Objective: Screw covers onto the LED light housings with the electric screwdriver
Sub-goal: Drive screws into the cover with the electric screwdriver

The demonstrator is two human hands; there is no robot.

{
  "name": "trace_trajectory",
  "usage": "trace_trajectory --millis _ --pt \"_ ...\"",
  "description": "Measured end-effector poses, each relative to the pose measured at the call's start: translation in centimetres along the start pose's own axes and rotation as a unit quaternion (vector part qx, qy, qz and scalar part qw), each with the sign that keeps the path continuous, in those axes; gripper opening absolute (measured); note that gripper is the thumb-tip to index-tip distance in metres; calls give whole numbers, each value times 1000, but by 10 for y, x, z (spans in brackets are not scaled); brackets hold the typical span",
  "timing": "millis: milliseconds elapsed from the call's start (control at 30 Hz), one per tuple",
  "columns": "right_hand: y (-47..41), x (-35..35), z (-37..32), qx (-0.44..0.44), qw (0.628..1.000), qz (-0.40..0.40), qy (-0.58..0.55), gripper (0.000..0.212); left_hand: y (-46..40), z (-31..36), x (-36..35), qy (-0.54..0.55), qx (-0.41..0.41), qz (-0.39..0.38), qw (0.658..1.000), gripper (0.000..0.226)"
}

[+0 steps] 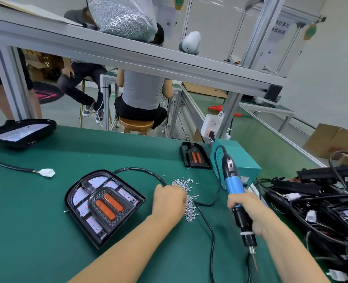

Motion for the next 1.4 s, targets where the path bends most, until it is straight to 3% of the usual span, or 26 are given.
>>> trace_trajectory --millis 100,200,267,400,567,733,867,1167,1400 --pt "9 2 -17 40 991 -50 -121 44 2 -1 7 153 74 47 984 24" --pt "16 2 -35 92 972 -90 -198 40 4 -1 15 322 140 70 934 22" --pt "23 0 -46 127 964 -92 -214 37 7 -1 21 426 160 73 887 24" --pt "36 -9 -62 184 934 -91 -291 34 15 -4 37 620 193 59 758 9" --pt "49 -26 -80 224 884 -84 -401 39 30 -16 72 729 199 66 652 13" --pt "63 -53 -106 280 783 -63 -553 25 45 -38 98 798 200 41 567 15" --pt "72 -81 -127 314 737 -58 -595 22 59 -52 102 853 201 8 482 8" --pt "84 -126 -146 339 735 -50 -585 27 77 -75 106 878 181 1 442 5" --pt "87 -133 -148 355 736 -64 -573 25 81 -80 107 883 173 12 437 8"
Point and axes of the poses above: each hand's wrist, its own y-axis away from the middle knuckle, its own x-axis out of the back of the hand, z = x × y, the point moved 2 cm from there along -y, towards the middle knuckle, and after that the axes turned 9 degrees about y, right-handed, at the moved point
